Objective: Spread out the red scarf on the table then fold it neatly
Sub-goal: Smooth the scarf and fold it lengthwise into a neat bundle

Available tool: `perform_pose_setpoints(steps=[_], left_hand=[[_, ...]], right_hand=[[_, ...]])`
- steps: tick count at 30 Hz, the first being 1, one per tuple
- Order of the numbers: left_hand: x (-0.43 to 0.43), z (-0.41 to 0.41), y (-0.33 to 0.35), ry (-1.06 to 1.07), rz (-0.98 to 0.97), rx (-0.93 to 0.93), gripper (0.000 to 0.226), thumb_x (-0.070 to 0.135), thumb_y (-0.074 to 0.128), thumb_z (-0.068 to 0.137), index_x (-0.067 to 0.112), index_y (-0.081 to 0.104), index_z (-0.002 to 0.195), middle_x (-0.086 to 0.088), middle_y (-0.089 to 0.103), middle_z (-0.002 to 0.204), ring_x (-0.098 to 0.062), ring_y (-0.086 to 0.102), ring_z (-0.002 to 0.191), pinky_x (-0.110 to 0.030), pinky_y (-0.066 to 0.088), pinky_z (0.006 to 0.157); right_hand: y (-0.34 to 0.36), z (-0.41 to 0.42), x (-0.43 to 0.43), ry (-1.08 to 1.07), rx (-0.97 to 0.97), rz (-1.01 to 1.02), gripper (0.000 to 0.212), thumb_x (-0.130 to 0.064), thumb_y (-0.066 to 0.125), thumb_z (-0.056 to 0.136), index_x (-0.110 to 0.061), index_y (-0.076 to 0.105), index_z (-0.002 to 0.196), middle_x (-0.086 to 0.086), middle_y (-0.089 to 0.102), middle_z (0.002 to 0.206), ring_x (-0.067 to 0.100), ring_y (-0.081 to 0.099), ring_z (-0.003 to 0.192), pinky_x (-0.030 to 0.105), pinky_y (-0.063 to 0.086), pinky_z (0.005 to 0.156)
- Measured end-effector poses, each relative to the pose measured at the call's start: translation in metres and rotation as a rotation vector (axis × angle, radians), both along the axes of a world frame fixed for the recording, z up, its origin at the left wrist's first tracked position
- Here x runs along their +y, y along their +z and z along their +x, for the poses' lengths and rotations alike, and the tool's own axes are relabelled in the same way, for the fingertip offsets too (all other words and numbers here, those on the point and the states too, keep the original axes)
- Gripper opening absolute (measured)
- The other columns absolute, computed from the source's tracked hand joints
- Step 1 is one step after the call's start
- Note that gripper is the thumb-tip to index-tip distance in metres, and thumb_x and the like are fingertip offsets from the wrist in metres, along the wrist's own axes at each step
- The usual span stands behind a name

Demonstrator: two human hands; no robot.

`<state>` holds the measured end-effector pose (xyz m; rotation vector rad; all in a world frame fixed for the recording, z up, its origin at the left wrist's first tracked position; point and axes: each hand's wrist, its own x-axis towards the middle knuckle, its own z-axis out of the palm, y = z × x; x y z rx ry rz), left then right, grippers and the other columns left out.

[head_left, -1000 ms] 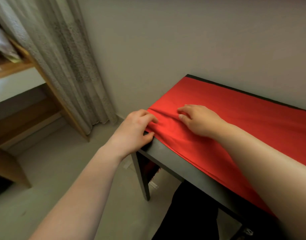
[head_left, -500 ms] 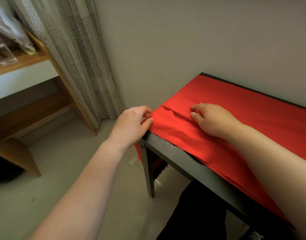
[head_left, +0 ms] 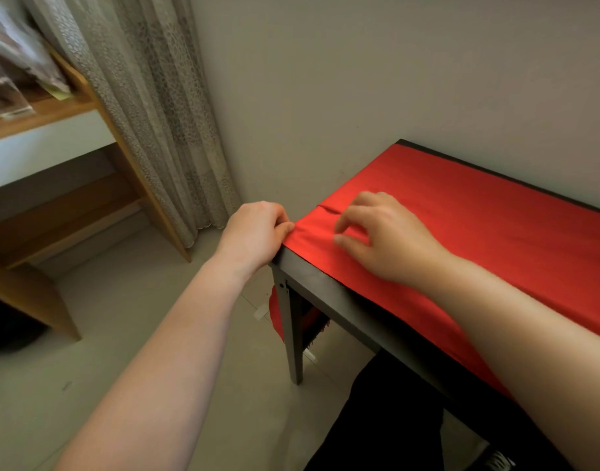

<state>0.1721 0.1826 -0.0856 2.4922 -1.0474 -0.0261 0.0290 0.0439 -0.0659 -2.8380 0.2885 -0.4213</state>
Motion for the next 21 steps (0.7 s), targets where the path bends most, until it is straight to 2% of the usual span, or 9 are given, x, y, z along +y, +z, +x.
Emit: perform_pose_setpoints(steps=[5,9,11,14,16,21], left_hand=[[-0.004,0.000,0.006,-0.010,-0.010,-0.091,0.022,0.029,0.054,0.090,0.011,0.067,0.087,-0.013,0.069,0.095,-0.034,0.060,0.097,-0.040,0.048,0.082],[-0.010,0.001,0.013,-0.033,-0.051,-0.160,0.024,0.029,0.054,0.090,0.010,0.068,0.093,-0.014,0.069,0.097,-0.035,0.060,0.098,-0.039,0.047,0.082],[-0.016,0.001,0.017,-0.060,-0.081,-0.190,0.024,0.028,0.054,0.090,0.009,0.068,0.093,-0.015,0.069,0.096,-0.035,0.060,0.097,-0.040,0.046,0.081],[-0.026,0.003,0.021,-0.089,-0.150,-0.236,0.023,0.026,0.054,0.091,0.007,0.066,0.092,-0.015,0.066,0.096,-0.035,0.059,0.095,-0.039,0.043,0.078],[-0.029,0.006,0.019,-0.113,-0.184,-0.235,0.022,0.025,0.055,0.090,0.006,0.066,0.091,-0.015,0.065,0.093,-0.033,0.059,0.093,-0.038,0.042,0.077],[-0.016,0.007,0.003,-0.199,-0.059,-0.129,0.012,0.022,0.064,0.083,0.012,0.066,0.089,-0.009,0.065,0.090,-0.028,0.060,0.091,-0.033,0.045,0.077]], right_hand=[[-0.004,0.012,0.014,-0.038,0.132,-0.040,0.015,-0.032,0.057,0.087,-0.019,0.062,0.085,0.003,0.060,0.096,0.028,0.052,0.097,0.040,0.044,0.084],[-0.007,0.011,0.012,-0.106,0.078,0.057,0.018,-0.034,0.057,0.087,-0.019,0.060,0.097,0.001,0.062,0.100,0.026,0.054,0.100,0.035,0.041,0.079],[-0.006,0.011,0.010,-0.141,0.073,0.066,0.014,-0.030,0.057,0.087,-0.018,0.061,0.094,0.002,0.065,0.097,0.027,0.056,0.098,0.034,0.039,0.074],[-0.002,0.013,0.004,-0.238,-0.067,0.101,0.010,-0.025,0.057,0.087,-0.018,0.064,0.087,0.004,0.067,0.090,0.030,0.059,0.092,0.035,0.043,0.071],[0.000,0.014,0.001,-0.300,-0.123,0.103,0.011,-0.026,0.057,0.087,-0.019,0.065,0.087,0.003,0.068,0.089,0.030,0.059,0.092,0.035,0.043,0.070],[-0.010,0.013,0.004,-0.293,-0.010,0.102,0.014,-0.026,0.057,0.086,-0.019,0.068,0.092,0.002,0.069,0.093,0.028,0.059,0.096,0.033,0.043,0.071]])
